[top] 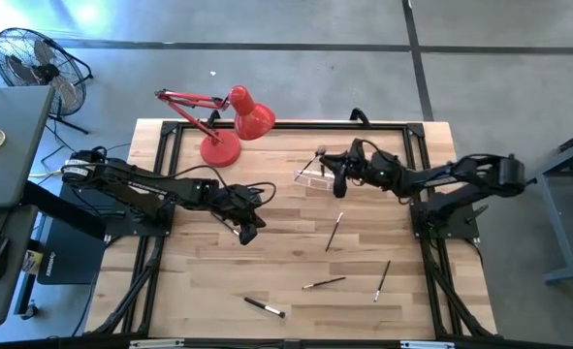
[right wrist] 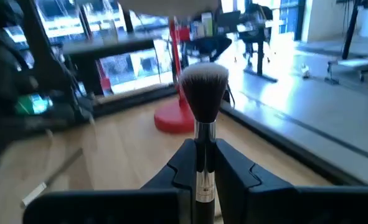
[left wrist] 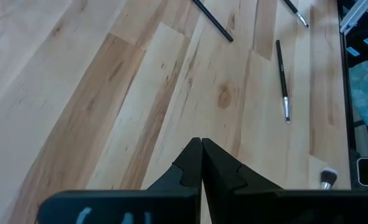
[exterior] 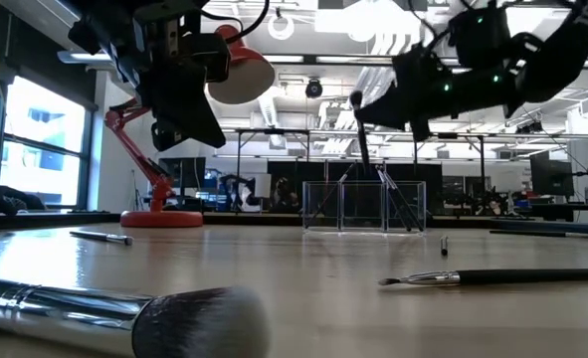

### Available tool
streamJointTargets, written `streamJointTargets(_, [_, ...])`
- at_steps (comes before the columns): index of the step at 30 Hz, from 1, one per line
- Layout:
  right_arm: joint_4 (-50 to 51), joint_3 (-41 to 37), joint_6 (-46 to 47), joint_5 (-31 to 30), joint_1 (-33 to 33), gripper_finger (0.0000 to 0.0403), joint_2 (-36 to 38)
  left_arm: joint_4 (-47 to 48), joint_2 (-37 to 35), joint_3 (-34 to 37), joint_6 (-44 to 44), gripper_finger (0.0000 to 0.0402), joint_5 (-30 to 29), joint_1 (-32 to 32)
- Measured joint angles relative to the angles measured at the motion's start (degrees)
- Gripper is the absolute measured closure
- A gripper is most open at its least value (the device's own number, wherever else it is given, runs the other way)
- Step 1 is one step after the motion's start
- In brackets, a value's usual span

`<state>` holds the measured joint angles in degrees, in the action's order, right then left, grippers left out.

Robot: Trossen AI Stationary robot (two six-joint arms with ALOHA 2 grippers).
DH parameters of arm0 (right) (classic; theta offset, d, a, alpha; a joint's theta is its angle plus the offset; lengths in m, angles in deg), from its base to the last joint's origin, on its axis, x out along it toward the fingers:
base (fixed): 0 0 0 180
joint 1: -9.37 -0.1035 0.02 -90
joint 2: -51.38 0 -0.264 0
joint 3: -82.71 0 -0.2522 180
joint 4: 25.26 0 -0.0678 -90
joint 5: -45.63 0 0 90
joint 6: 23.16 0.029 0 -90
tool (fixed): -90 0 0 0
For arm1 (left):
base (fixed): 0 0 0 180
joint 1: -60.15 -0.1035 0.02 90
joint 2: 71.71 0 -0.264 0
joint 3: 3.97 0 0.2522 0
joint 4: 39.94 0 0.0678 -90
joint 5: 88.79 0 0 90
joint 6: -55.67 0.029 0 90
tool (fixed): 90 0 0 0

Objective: Put items in baskets/containers
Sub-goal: Put the powder brush into the transparent organizer

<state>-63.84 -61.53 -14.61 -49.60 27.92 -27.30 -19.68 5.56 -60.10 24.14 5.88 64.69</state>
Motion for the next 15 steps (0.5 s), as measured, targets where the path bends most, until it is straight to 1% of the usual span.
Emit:
streamJointTargets(5, [-5.56, 0.0, -0.95, -0.29, 0.94, 0.0367, -6.56, 0.04, 0.0, -0.02, 0.01, 0.0402, -0.9, -0.02])
streamJointTargets(7, [-5.49, 0.0, -0.89, -0.31, 1.11, 0.0363, -8.08, 0.04, 0.0, -0.02, 0.01, 0.0401, -1.14, -0.02])
streamJointTargets(10, [-5.42, 0.0, -1.02, -0.31, 1.11, 0.035, -9.13, 0.04, 0.0, -0.02, -0.01, 0.0401, -1.16, -0.02])
streamJointTargets(15, [-5.38, 0.0, -1.05, -1.03, 1.09, 0.0326, -8.88, 0.04, 0.0, -0.02, 0.01, 0.0401, -1.19, -0.02])
